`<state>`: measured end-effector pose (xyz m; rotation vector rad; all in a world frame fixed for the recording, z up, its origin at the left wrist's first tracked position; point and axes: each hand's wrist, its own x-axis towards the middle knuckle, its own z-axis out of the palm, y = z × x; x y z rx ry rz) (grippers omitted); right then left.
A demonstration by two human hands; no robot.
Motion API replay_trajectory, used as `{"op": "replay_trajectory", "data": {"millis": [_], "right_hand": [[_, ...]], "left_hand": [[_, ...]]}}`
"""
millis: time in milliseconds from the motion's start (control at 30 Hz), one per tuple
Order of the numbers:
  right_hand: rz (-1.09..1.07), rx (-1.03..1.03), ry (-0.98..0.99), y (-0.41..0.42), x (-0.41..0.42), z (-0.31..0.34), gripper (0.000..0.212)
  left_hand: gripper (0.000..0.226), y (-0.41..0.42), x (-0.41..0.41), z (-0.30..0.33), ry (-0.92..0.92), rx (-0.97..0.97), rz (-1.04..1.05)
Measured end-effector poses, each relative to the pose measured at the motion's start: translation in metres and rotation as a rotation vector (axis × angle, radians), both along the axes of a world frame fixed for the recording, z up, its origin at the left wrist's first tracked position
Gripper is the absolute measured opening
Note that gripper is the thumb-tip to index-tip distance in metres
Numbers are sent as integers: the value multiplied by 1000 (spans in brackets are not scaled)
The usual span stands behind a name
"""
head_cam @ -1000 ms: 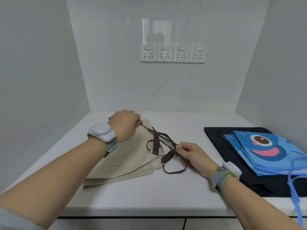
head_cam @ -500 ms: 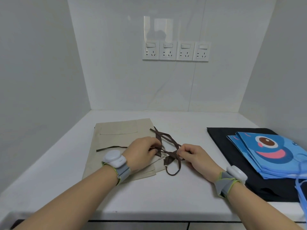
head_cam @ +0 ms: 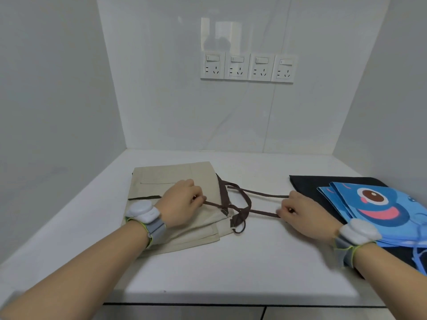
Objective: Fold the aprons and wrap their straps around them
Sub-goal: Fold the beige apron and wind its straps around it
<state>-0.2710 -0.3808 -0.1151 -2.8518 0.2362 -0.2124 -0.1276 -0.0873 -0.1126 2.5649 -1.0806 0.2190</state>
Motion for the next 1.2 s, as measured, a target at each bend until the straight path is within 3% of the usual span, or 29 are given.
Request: {"op": "replay_trajectory", "data": {"millis": [100, 200, 267, 333, 400, 600, 733, 867, 1000, 1200], "right_hand": [[-33, -277, -11, -4, -4, -11, 25], [-50, -449, -242, 14, 0, -16, 22], [27, -310, -306, 36, 6, -16, 23], [121, -80, -253, 58, 13, -19, 22], [166, 17, -225, 73, 19, -26, 16], [143, 108, -198, 90, 28, -27, 6], [65, 359, -207, 92, 25, -15, 10], [-37, 372, -198, 83, 22, -6, 16], [-132, 425, -169, 77, 20, -4, 37], [-182, 506, -138, 80, 22, -6, 48]], "left_hand": [[28, 7, 5, -1, -72, 97, 86], [25, 1, -1, -2, -62, 54, 105], [22, -6, -10, -2, -34, -49, 17], [19, -15, -22, -1, 13, -108, -96], [17, -24, -33, -3, 41, -109, -160], [19, -33, -37, -14, 122, -180, -107], [18, -34, -40, -12, 110, -230, -82], [14, -28, -40, -2, 81, -210, -81], [16, -22, -35, 5, 71, -142, -74], [16, -10, -28, 2, 187, -162, 31]]}}
